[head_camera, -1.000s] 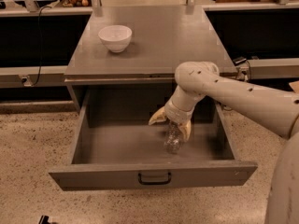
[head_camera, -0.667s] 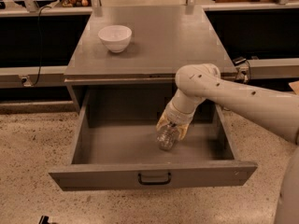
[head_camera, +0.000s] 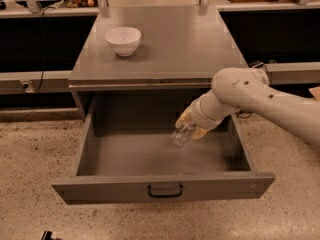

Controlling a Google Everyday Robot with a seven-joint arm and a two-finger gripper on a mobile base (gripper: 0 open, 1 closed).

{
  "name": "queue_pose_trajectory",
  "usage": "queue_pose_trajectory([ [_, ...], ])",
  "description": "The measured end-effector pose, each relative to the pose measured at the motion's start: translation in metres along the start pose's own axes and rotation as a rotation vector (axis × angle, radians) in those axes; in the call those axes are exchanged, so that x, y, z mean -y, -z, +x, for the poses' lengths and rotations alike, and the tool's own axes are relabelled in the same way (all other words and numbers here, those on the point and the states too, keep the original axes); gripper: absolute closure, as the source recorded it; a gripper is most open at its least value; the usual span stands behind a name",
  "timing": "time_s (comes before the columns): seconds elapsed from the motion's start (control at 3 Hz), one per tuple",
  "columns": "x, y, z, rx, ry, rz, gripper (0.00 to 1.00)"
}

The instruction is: Pick water bottle from top drawer and place on counter

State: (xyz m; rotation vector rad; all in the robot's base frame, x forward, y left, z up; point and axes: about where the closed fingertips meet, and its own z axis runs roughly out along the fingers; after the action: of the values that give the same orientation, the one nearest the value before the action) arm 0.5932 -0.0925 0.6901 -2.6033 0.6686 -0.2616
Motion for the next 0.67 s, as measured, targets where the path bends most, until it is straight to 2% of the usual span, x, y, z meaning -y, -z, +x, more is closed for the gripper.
queue_pose_trajectory([
  [0.33, 0.007, 0.078, 0.010, -0.084, -0.100, 0.131, 1.00],
  [0.67, 0.011, 0.159, 0.021, -0.134, -0.175, 0.181, 1.00],
])
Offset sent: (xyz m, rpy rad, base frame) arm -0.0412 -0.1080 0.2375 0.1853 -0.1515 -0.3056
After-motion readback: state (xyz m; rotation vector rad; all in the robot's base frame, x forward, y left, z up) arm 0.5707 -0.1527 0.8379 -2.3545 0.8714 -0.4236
